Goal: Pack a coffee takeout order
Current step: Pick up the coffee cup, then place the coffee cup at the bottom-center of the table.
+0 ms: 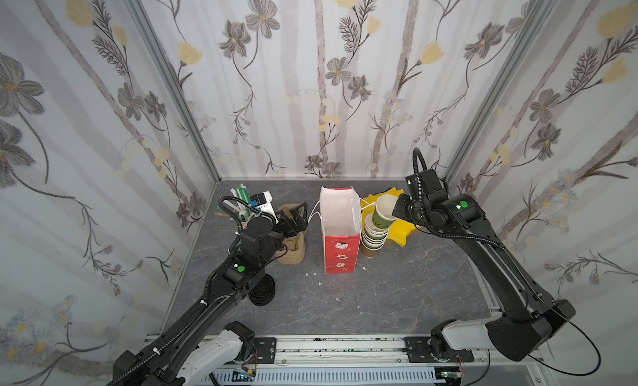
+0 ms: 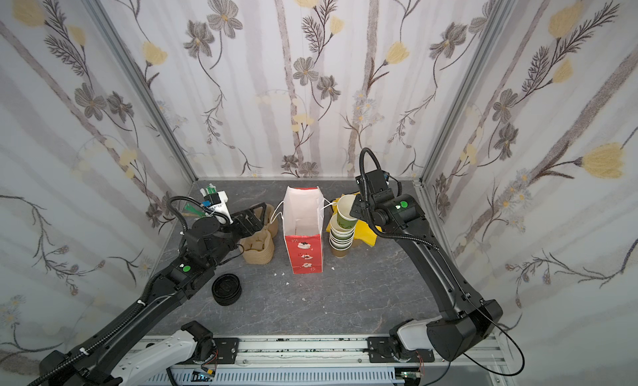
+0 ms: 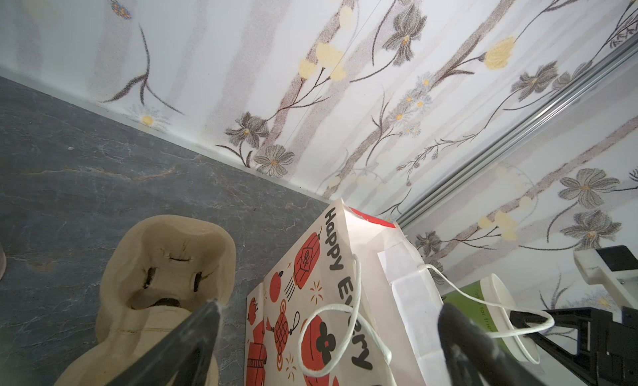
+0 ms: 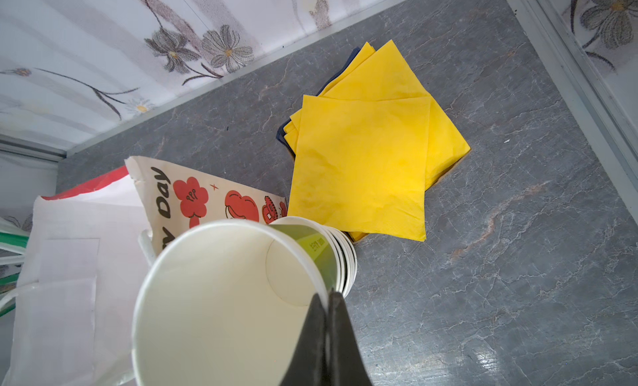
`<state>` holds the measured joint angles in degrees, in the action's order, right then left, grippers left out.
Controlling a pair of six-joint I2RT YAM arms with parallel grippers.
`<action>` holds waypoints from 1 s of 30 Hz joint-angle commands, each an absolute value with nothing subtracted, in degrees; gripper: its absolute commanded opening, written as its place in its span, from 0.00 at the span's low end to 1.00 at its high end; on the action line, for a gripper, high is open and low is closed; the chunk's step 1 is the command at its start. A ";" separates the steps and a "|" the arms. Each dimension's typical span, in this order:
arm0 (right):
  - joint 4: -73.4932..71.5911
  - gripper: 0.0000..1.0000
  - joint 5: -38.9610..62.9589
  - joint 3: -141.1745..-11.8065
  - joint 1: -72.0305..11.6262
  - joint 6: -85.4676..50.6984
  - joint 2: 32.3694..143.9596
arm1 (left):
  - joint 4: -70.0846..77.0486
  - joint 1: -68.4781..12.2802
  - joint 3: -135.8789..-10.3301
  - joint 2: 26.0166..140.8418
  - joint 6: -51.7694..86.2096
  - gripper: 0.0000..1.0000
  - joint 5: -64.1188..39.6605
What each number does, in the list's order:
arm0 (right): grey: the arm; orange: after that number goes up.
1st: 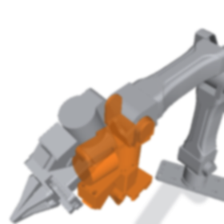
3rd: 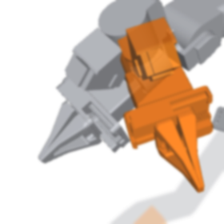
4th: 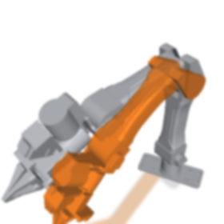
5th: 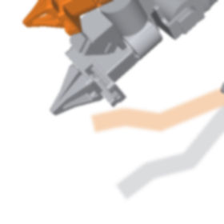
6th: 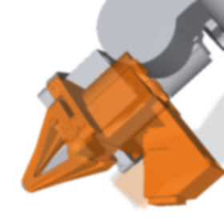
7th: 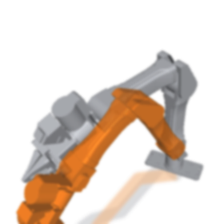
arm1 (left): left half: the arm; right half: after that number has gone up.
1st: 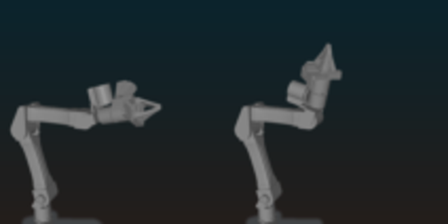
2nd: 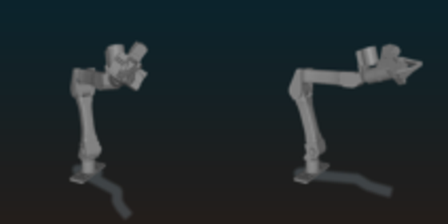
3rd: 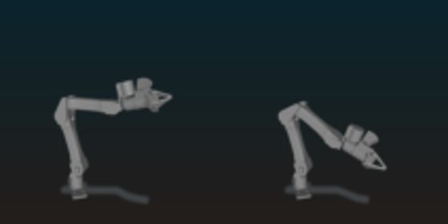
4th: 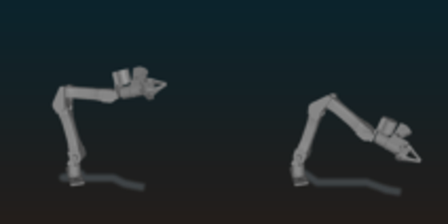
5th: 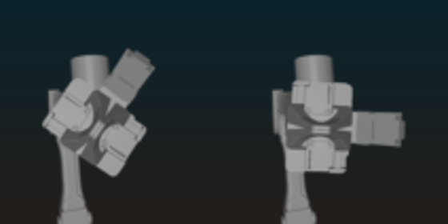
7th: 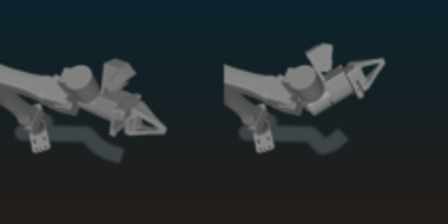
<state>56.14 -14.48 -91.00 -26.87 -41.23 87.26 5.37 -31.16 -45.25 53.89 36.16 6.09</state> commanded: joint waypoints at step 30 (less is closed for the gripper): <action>53.98 0.00 -5.31 -91.56 -46.01 -33.17 68.31 | -7.87 -31.10 -44.35 50.69 46.73 1.00 13.43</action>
